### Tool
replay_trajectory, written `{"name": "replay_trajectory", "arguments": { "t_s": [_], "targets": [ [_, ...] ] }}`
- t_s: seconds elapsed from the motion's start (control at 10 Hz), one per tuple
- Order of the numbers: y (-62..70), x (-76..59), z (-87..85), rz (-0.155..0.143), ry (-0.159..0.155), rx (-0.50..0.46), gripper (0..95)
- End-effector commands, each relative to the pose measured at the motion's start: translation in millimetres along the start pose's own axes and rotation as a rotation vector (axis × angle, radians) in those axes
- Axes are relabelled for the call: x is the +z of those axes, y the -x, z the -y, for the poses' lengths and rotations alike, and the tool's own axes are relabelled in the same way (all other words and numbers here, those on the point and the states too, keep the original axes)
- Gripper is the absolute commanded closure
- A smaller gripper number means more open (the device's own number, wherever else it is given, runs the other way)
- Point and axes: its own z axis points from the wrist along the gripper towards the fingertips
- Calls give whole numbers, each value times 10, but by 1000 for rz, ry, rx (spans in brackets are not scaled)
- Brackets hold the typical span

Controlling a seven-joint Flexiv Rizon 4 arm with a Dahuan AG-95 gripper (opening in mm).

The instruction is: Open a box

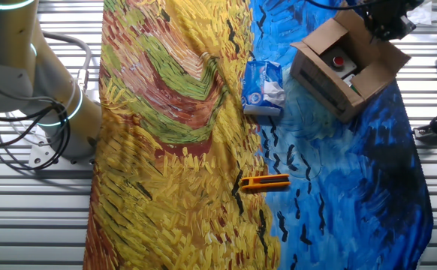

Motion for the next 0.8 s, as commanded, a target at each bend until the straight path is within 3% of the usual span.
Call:
{"name": "replay_trajectory", "arguments": {
  "t_s": [0.1, 0.8],
  "targets": [
    [66, 12, -27, 11, 0, 13, 950],
    [235, 75, -59, 36, -1, 33, 950]
  ]
}}
